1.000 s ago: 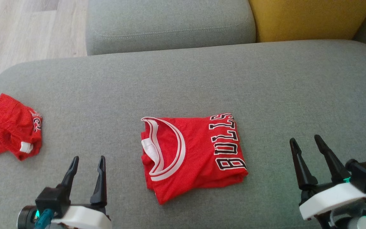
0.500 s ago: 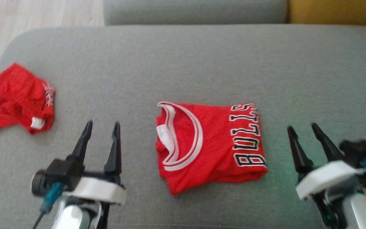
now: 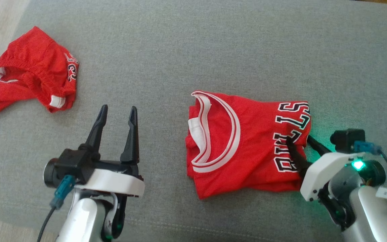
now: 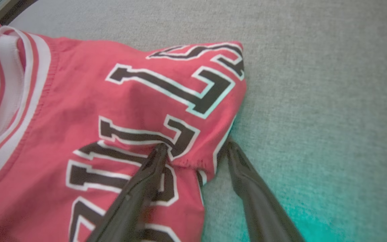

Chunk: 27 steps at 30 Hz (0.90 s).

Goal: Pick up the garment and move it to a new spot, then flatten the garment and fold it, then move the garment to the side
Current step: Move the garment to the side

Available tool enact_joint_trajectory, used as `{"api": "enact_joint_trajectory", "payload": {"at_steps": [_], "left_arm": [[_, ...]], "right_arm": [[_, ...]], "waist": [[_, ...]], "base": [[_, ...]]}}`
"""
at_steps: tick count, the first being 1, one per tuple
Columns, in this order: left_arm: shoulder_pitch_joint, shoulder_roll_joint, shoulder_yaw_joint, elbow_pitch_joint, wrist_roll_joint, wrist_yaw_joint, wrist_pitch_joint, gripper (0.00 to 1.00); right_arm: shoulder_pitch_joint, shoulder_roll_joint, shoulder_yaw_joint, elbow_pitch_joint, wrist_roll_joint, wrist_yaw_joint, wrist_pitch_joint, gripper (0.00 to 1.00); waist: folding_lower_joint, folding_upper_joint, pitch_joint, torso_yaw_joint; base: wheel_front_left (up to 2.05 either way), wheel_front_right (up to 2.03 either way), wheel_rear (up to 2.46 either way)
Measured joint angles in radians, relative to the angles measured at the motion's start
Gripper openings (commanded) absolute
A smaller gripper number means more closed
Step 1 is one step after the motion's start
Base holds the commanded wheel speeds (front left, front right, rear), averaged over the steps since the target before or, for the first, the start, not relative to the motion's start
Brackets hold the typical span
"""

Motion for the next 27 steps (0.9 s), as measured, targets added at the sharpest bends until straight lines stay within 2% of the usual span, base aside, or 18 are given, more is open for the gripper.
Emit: {"api": "enact_joint_trajectory", "payload": {"at_steps": [8, 14, 20, 27], "left_arm": [[-0.001, -0.019, 0.045, -0.002, 0.027, -0.026, 0.000, 1.00], [-0.002, -0.024, 0.083, -0.007, 0.036, -0.042, -0.006, 1.00], [-0.046, -0.026, 0.091, -0.018, 0.058, -0.070, -0.006, 1.00], [-0.114, -0.026, 0.112, -0.043, 0.089, -0.094, -0.007, 1.00]], "right_arm": [[-0.018, -0.008, 0.020, -0.017, 0.019, 0.000, 0.032, 0.00], [-0.046, -0.035, 0.035, -0.031, 0.001, 0.001, 0.023, 0.00], [-0.148, -0.116, -0.028, -0.031, -0.007, 0.001, 0.011, 0.00], [-0.232, -0.250, -0.120, -0.050, -0.008, 0.001, 0.016, 0.00]], "waist": [[-0.0001, 0.0000, 0.009, -0.018], [-0.0001, 0.0000, 0.017, -0.077], [-0.0001, 0.0000, 0.045, -0.161], [0.0000, 0.0000, 0.128, -0.241]], "base": [[0.00, 0.00, 0.00], [0.00, 0.00, 0.00], [0.00, 0.00, 0.00], [0.00, 0.00, 0.00]]}}
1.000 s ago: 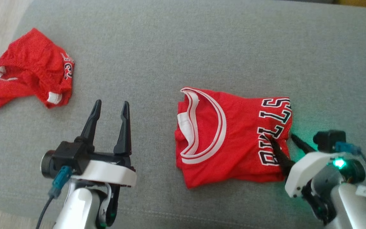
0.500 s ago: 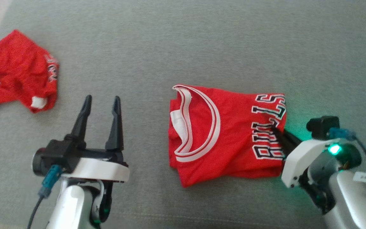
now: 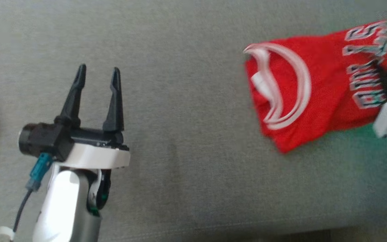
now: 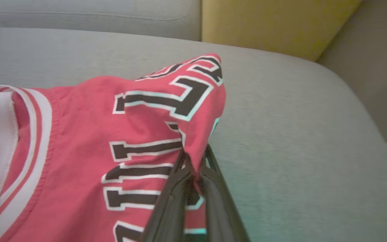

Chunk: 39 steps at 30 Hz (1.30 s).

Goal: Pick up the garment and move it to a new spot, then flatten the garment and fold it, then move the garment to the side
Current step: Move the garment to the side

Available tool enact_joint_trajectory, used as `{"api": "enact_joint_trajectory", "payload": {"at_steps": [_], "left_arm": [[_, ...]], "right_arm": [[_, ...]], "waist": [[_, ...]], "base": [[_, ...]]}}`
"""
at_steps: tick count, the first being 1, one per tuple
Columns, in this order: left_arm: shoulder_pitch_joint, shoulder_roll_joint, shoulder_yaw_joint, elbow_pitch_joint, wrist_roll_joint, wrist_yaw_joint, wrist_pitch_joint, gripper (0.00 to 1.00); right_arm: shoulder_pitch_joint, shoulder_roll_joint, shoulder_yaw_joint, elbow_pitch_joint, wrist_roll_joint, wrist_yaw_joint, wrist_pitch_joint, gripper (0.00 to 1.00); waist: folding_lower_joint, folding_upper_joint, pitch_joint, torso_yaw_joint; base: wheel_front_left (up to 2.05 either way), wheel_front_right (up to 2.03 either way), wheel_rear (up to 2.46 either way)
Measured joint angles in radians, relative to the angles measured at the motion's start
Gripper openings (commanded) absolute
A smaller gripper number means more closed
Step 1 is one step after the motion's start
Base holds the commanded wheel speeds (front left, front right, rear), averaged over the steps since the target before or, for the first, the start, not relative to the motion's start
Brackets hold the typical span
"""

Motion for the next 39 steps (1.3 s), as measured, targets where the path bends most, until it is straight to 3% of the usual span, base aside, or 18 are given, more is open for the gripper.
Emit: {"api": "enact_joint_trajectory", "payload": {"at_steps": [8, 18, 24, 30, 31, 32, 33, 39], "left_arm": [[-0.064, 0.023, 0.007, -0.028, 0.033, -0.020, 0.000, 1.00], [-0.162, 0.063, -0.006, -0.022, 0.068, -0.047, 0.000, 1.00], [-0.235, 0.066, -0.037, -0.006, 0.079, -0.063, 0.000, 1.00], [-0.283, 0.064, -0.062, -0.003, 0.079, -0.072, 0.000, 1.00], [-0.285, 0.064, -0.062, -0.002, 0.079, -0.072, -0.001, 1.00], [-0.286, 0.064, -0.062, 0.000, 0.079, -0.072, -0.001, 1.00], [-0.286, 0.064, -0.061, 0.003, 0.079, -0.072, -0.002, 1.00], [-0.265, 0.067, -0.050, 0.028, 0.066, -0.065, -0.002, 1.00]], "right_arm": [[-0.073, -0.071, -0.056, -0.055, 0.000, 0.000, 0.030, 0.00], [-0.154, -0.099, -0.089, -0.027, 0.002, 0.000, 0.033, 0.00], [-0.249, -0.104, -0.085, 0.050, 0.029, 0.000, 0.015, 0.00], [-0.289, -0.094, -0.094, 0.133, 0.031, 0.000, 0.005, 0.00], [-0.291, -0.089, -0.100, 0.143, 0.027, 0.000, 0.005, 0.21], [-0.291, -0.080, -0.109, 0.150, 0.027, 0.000, 0.005, 0.69], [-0.291, -0.071, -0.119, 0.158, 0.026, 0.000, 0.005, 1.00], [-0.258, -0.017, -0.191, 0.133, -0.031, 0.000, -0.029, 1.00]], "waist": [[0.0000, 0.0000, 0.096, -0.098], [0.0001, 0.0000, 0.218, -0.238], [0.0000, 0.0000, 0.283, -0.261], [0.0000, 0.0000, 0.317, -0.232], [0.0000, 0.0000, 0.318, -0.228], [-0.0001, 0.0000, 0.318, -0.225], [0.0000, 0.0000, 0.317, -0.222], [0.0000, -0.0001, 0.278, -0.215]], "base": [[0.00, 0.00, 0.00], [0.00, 0.00, 0.00], [0.00, 0.00, 0.00], [0.00, 0.00, 0.00], [0.00, 0.00, 0.00], [0.00, 0.00, 0.00], [0.00, 0.00, 0.00], [0.00, 0.00, 0.00]]}}
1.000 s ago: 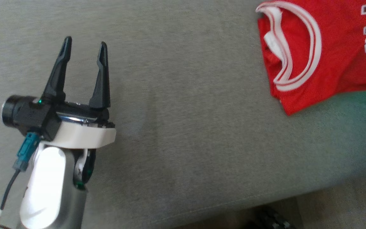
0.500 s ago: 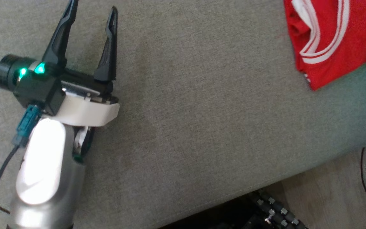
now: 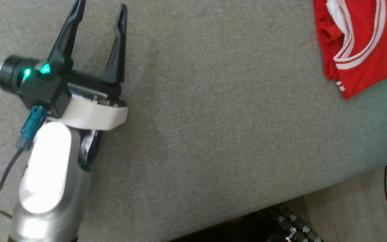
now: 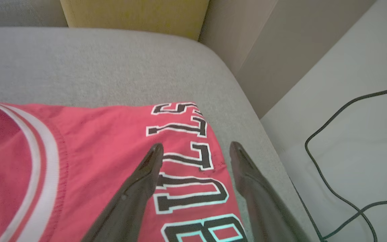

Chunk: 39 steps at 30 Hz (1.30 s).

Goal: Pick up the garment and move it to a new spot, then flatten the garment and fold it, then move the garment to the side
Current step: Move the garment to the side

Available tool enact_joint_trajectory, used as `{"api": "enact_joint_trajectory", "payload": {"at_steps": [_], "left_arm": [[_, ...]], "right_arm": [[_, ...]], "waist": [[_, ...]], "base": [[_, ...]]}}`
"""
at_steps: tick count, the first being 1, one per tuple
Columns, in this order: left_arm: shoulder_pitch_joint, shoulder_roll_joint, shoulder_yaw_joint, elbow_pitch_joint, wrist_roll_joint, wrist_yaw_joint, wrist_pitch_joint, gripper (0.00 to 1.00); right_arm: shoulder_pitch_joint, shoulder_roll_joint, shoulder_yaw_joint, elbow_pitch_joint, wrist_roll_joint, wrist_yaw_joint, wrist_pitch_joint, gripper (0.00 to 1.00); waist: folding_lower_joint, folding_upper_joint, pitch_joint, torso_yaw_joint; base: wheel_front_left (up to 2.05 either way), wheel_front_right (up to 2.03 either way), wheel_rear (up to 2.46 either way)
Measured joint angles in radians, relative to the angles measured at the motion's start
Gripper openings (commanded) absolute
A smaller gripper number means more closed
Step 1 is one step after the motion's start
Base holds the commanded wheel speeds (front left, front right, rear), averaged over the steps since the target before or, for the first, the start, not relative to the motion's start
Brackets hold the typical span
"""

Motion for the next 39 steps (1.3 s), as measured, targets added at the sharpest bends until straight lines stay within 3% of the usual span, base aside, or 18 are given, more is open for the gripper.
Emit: {"api": "enact_joint_trajectory", "payload": {"at_steps": [6, 11, 19, 28, 39], "left_arm": [[0.097, 0.000, 0.024, 0.012, -0.017, 0.022, 0.000, 1.00], [0.179, -0.002, 0.032, 0.016, -0.035, 0.039, 0.000, 1.00], [0.293, -0.005, 0.061, 0.023, -0.061, 0.069, 0.001, 1.00], [0.383, -0.003, 0.082, 0.036, -0.069, 0.078, 0.001, 1.00], [0.532, 0.006, 0.075, 0.045, -0.089, 0.081, 0.018, 1.00]], "right_arm": [[0.125, 0.107, -0.028, -0.170, -0.039, 0.000, -0.099, 1.00], [0.245, 0.208, 0.010, -0.309, -0.049, 0.000, -0.165, 1.00], [0.358, 0.323, 0.124, -0.364, -0.058, 0.000, -0.283, 1.00], [0.460, 0.360, 0.174, -0.321, -0.073, 0.000, -0.368, 1.00], [0.630, 0.363, 0.212, -0.321, -0.091, 0.000, -0.351, 1.00]], "waist": [[-0.0001, 0.0000, -0.089, 0.006], [-0.0002, 0.0001, -0.182, 0.024], [-0.0002, 0.0001, -0.310, 0.104], [-0.0002, 0.0001, -0.419, 0.199], [-0.0003, 0.0001, -0.568, 0.245]], "base": [[0.00, 0.00, 0.00], [0.00, 0.00, 0.00], [0.00, 0.00, 0.00], [0.00, 0.00, 0.00], [0.00, 0.00, 0.00]]}}
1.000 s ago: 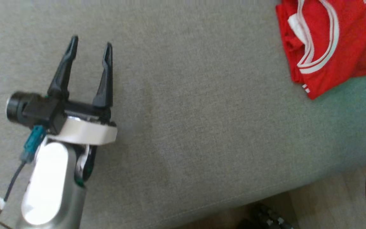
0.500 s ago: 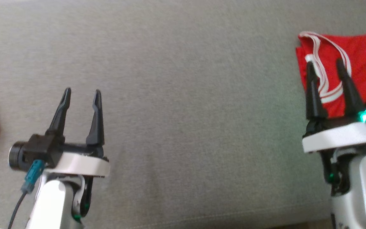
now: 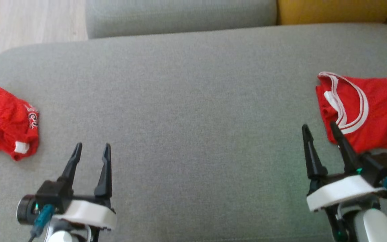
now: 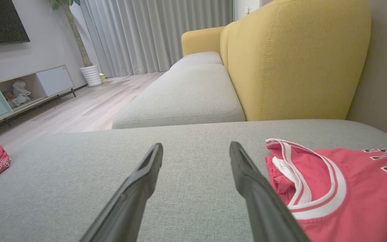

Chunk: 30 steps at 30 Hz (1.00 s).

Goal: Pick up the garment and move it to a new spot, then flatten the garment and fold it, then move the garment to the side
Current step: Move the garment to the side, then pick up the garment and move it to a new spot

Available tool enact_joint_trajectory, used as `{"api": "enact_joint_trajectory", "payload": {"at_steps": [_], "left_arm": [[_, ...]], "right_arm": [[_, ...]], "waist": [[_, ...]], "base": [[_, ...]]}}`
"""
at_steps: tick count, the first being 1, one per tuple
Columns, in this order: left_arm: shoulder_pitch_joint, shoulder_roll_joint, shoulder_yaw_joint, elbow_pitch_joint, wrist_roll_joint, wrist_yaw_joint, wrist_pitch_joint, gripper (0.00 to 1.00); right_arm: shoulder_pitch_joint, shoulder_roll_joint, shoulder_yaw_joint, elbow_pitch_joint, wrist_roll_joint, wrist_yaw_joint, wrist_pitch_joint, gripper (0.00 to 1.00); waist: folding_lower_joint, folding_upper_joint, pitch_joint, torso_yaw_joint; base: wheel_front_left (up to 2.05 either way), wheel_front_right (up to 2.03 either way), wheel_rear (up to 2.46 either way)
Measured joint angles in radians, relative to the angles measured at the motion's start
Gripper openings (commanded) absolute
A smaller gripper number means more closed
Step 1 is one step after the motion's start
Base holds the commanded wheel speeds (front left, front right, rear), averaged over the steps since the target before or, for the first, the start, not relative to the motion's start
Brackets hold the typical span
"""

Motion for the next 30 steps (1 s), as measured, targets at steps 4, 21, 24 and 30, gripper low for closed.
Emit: {"api": "enact_joint_trajectory", "payload": {"at_steps": [4, 21, 24, 30], "left_arm": [[0.037, 0.007, -0.004, -0.002, 0.000, 0.009, 0.008, 1.00], [0.105, 0.023, -0.021, -0.045, -0.012, 0.028, 0.037, 1.00], [0.106, 0.024, -0.021, -0.053, -0.013, 0.037, 0.045, 1.00], [0.106, 0.030, -0.021, -0.053, -0.015, 0.037, 0.044, 1.00]], "right_arm": [[0.046, 0.000, 0.007, -0.026, -0.010, 0.000, 0.020, 1.00], [0.122, 0.008, 0.001, -0.081, -0.020, 0.000, 0.063, 1.00], [0.123, 0.008, -0.002, -0.083, -0.020, 0.000, 0.068, 1.00], [0.128, 0.011, -0.007, -0.087, -0.028, 0.000, 0.072, 1.00]], "waist": [[0.0000, 0.0000, -0.036, 0.003], [0.0000, 0.0000, -0.085, -0.005], [0.0001, 0.0000, -0.084, -0.004], [0.0001, 0.0000, -0.080, -0.003]], "base": [[0.00, 0.00, 0.00], [0.00, 0.00, 0.00], [0.00, 0.00, 0.00], [0.00, 0.00, 0.00]]}}
